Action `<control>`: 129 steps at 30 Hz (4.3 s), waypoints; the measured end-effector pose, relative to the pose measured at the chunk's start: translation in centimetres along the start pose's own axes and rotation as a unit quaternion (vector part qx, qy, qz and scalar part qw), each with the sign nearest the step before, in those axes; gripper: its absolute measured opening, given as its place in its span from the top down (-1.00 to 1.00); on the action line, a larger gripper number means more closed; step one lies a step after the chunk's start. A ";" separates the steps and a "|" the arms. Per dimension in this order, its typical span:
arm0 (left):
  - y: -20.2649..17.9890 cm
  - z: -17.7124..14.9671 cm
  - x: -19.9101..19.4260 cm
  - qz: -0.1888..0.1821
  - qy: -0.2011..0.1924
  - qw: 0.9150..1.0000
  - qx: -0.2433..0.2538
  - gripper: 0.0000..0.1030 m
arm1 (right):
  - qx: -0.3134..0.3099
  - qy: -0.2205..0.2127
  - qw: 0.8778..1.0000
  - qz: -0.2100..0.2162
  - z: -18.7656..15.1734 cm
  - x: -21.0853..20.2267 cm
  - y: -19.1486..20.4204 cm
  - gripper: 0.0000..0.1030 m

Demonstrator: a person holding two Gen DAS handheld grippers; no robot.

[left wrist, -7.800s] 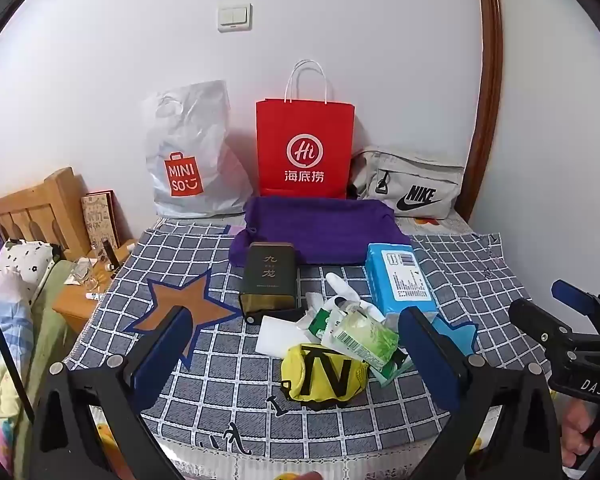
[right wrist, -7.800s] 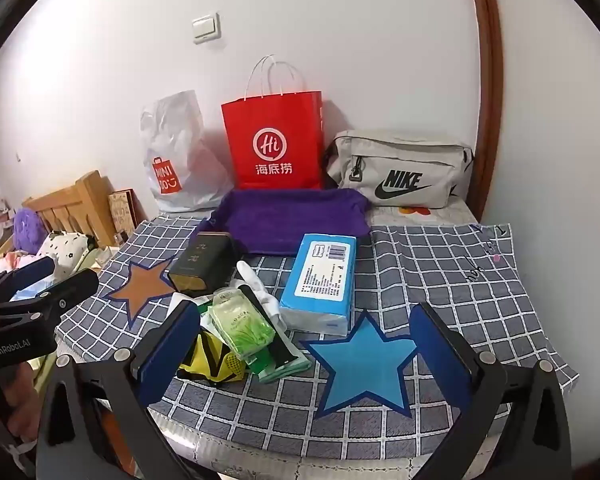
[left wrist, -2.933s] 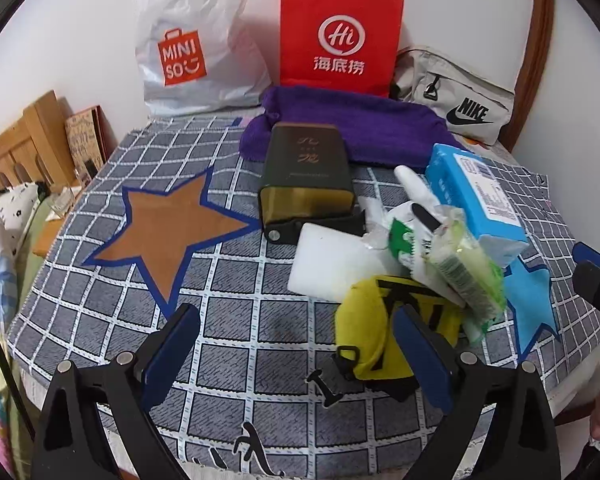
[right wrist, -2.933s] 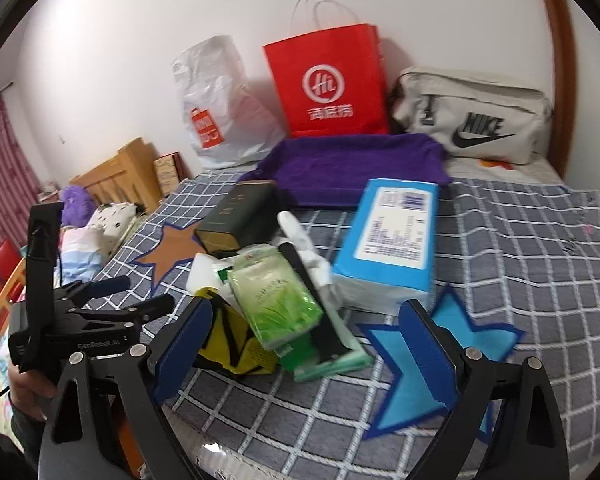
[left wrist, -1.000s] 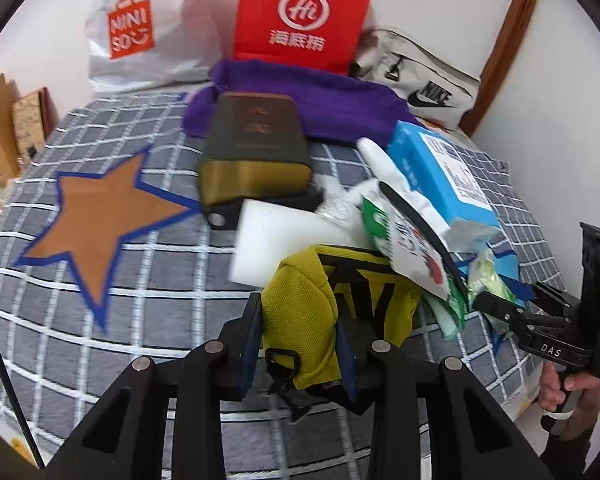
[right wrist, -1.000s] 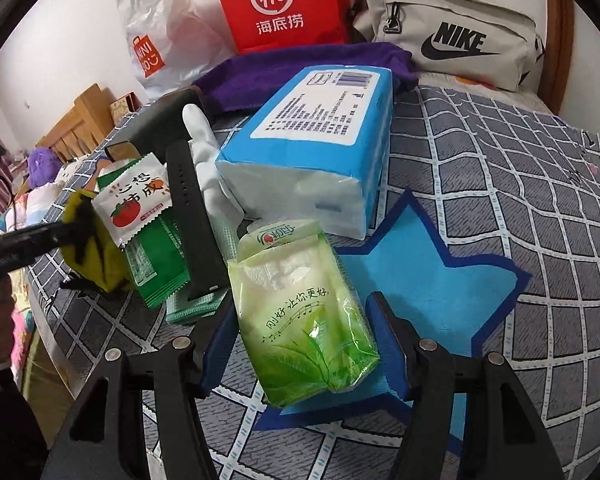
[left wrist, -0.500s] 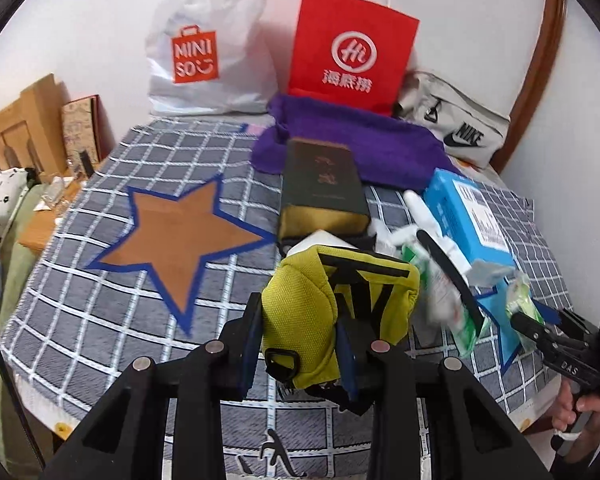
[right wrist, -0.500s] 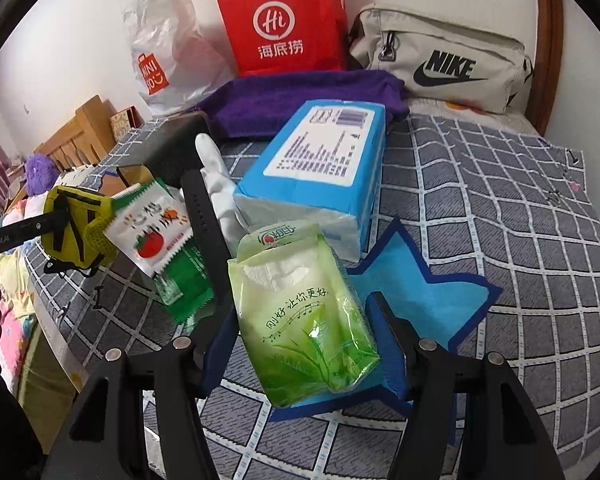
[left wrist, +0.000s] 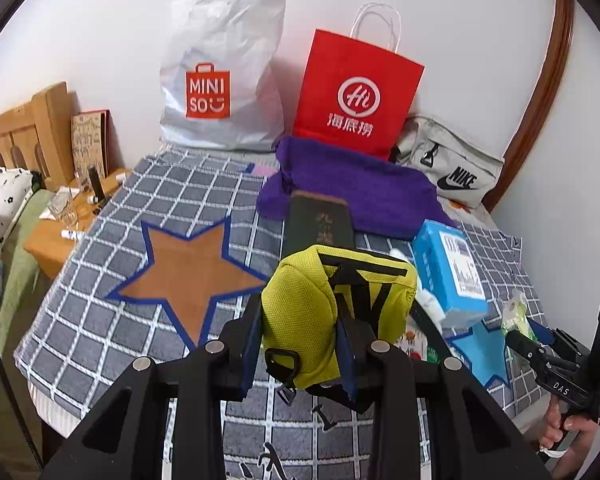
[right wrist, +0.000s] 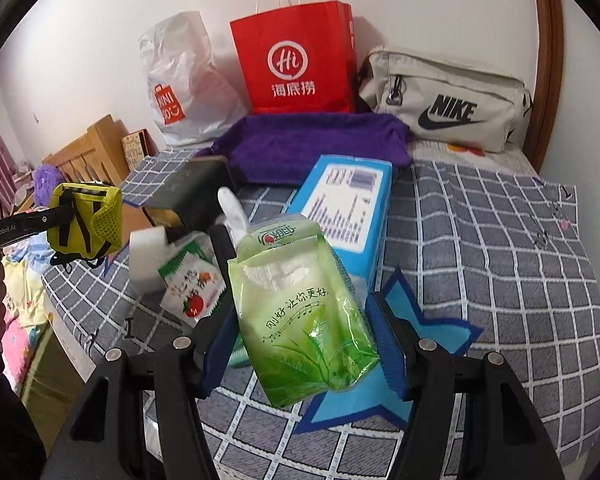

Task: Organize soft objects
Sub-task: 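Carry the yellow pouch with the left tool while the right tool carries the green packet to the purple towel, then open the left tool onto the towel while the right tool releases the green packet there, then grasp the white block with the left tool while the right tool moves toward the black watch strap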

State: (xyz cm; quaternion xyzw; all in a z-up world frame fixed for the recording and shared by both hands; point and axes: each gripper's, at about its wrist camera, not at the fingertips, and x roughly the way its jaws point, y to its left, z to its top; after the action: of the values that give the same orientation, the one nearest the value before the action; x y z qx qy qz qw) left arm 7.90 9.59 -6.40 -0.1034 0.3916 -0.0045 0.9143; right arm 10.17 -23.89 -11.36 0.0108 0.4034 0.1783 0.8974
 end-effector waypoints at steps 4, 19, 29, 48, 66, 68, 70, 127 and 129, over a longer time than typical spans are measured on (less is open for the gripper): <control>-0.2 1.1 0.2 -0.002 -0.002 1.000 -0.002 0.39 | 0.000 -0.005 1.000 -0.002 1.3 -0.1 -0.1 -0.21; -1.7 6.1 3.9 0.001 0.004 1.000 -0.004 0.39 | -0.008 -0.018 1.000 -0.016 7.1 1.8 -1.8 -0.21; -2.4 9.9 8.2 0.005 0.022 1.000 -0.012 0.39 | -0.006 -0.021 1.000 -0.018 12.0 5.6 -3.6 -0.21; -4.2 17.6 21.5 0.002 0.080 0.997 -0.001 0.38 | -0.015 0.009 1.000 -0.015 20.0 16.6 -6.3 -0.21; -4.0 20.0 30.4 0.000 0.129 0.992 -0.018 0.38 | -0.041 0.093 0.995 -0.021 19.6 25.3 -7.9 -0.21; -3.8 19.9 30.9 0.003 0.133 0.991 -0.022 0.38 | -0.041 0.100 0.994 -0.019 19.5 25.8 -8.1 -0.21; -3.6 19.8 31.2 0.006 0.136 0.990 -0.022 0.36 | -0.041 0.106 0.993 -0.016 19.5 26.2 -8.2 -0.21; -0.7 1.6 10.0 0.005 0.098 0.995 -0.029 -0.23 | 0.012 0.010 0.999 0.037 6.1 4.5 0.1 -0.72; -0.5 0.6 10.4 0.006 0.106 0.994 -0.035 -0.23 | 0.021 0.017 0.999 0.036 5.2 4.6 0.1 -0.72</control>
State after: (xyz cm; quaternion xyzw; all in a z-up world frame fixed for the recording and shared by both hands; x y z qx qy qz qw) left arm 15.52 8.27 -13.34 -0.1324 0.4865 0.0034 0.8636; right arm 16.74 -21.68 -11.20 0.0408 0.4218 0.2023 0.8829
